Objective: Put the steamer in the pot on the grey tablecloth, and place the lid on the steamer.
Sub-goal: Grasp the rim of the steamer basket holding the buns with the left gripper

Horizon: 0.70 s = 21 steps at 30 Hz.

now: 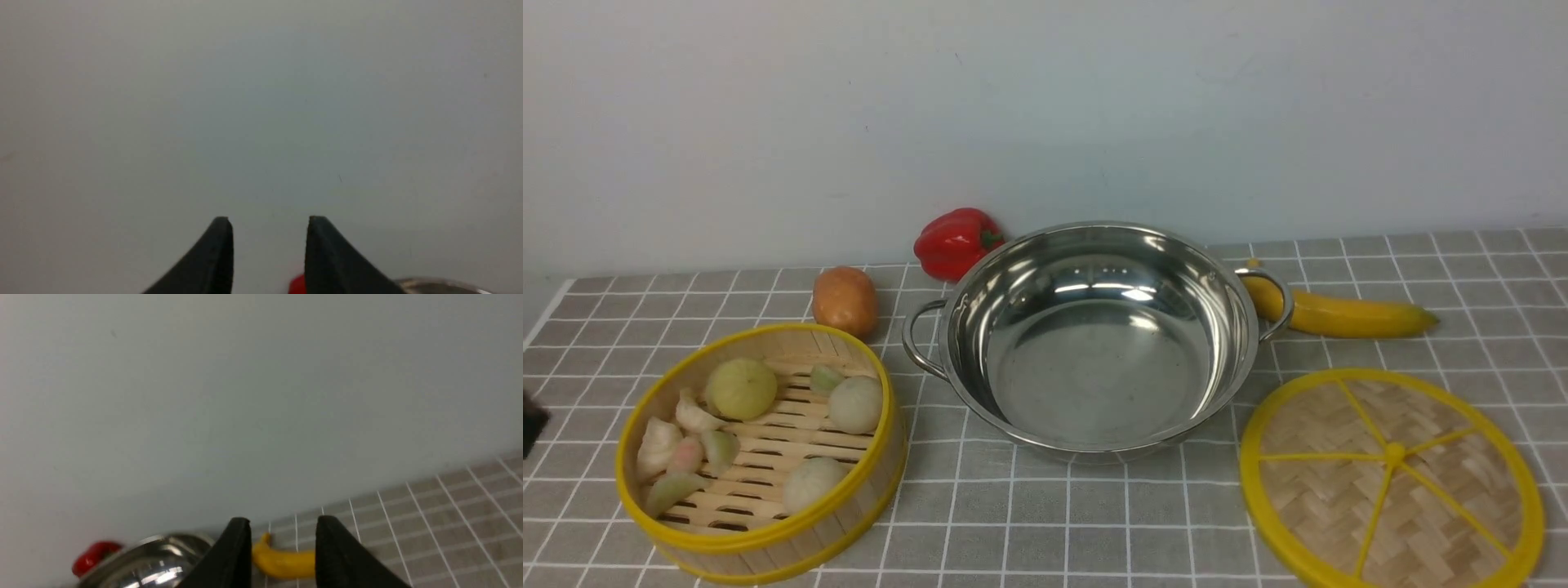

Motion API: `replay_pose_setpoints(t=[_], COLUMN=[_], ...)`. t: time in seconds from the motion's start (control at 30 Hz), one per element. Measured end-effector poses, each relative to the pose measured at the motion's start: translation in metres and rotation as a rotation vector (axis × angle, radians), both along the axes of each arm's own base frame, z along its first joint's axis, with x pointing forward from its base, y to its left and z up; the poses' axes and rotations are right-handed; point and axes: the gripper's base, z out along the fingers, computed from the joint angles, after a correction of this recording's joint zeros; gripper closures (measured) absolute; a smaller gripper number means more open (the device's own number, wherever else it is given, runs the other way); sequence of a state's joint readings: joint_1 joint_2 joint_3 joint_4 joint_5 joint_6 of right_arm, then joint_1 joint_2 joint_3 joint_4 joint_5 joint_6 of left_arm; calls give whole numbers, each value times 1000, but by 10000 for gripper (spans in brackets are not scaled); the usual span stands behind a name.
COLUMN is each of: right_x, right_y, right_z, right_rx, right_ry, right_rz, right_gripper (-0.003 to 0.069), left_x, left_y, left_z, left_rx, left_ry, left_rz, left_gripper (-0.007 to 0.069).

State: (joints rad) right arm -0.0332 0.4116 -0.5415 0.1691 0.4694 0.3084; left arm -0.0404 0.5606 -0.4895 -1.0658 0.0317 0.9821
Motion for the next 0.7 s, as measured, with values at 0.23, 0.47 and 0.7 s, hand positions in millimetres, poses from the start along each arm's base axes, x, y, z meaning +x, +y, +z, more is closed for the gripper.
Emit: replay_pose_setpoints(t=[0.23,0.47,0.7], right_x=[20,23,23], right_y=[3,2,2], right_z=[-17,-15,-14], right_rx=[-27,-101,-111], right_ry=[197,173,166], right_rz=[45,63,64], right_gripper=[416,416,416], left_x=[73,109,113], left_y=[6,31,96], left_z=[-44,-66,-49], left_rx=[-33,-287,-313], left_ry=[407,810,961], left_rz=[-64,-183,89], left_gripper=[381,375,375])
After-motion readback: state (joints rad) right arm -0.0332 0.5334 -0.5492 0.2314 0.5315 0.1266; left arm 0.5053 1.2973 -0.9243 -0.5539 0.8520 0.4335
